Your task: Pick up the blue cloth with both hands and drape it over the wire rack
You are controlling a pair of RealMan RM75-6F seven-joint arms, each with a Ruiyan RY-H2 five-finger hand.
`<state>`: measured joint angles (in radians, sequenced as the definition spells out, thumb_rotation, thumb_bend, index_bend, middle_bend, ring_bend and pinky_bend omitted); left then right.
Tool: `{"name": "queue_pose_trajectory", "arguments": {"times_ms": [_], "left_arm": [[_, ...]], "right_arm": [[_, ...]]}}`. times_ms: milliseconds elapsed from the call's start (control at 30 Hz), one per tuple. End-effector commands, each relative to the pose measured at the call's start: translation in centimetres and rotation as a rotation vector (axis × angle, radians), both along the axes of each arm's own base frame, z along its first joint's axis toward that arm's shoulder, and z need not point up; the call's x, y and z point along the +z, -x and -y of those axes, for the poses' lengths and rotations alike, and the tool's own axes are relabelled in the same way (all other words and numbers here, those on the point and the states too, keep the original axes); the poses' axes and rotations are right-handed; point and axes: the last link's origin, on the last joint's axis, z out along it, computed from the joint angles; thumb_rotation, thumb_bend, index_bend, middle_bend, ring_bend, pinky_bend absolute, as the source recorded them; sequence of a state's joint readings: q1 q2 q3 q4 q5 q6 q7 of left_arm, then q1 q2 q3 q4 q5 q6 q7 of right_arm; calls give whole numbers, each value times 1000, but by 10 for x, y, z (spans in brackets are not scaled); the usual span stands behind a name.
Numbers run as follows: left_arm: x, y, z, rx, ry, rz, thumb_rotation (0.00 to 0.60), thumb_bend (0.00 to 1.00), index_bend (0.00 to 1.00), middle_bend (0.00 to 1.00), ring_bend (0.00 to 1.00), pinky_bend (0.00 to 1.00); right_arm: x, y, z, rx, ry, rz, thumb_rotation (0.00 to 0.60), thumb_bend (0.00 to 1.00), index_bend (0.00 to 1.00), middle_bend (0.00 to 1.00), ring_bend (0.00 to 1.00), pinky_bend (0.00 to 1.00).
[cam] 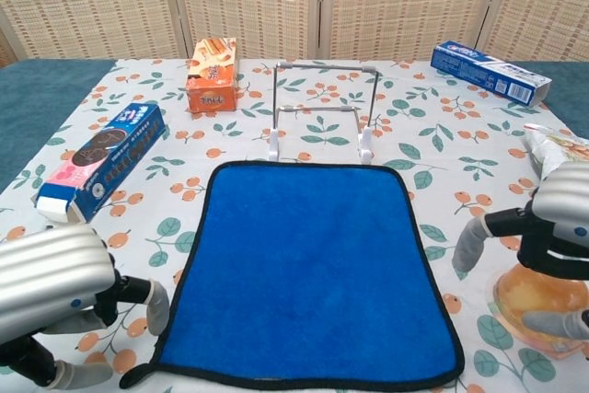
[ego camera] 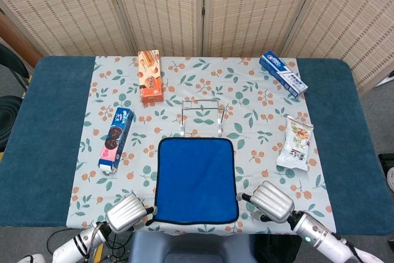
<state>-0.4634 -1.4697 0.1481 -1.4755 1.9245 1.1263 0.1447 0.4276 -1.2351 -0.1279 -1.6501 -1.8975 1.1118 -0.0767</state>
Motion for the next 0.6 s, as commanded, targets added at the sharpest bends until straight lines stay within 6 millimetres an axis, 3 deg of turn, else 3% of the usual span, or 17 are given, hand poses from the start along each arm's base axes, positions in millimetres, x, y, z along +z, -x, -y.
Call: {"name": "queue_pose_trajectory", "arguments": {"times_ms": [33,600], "left_arm": [[-4,-3,-1,-1,3,-3,600,221,421,1000,937,1000],[-22,-14,-7,14,13,-29,600,221,421,1000,937,1000]], "right_arm": [[0,1,0,-4,-1,1,600,242,352,930,897,1000],[0,6,0,-18,1,12,600,242,352,929,897,1000]]}}
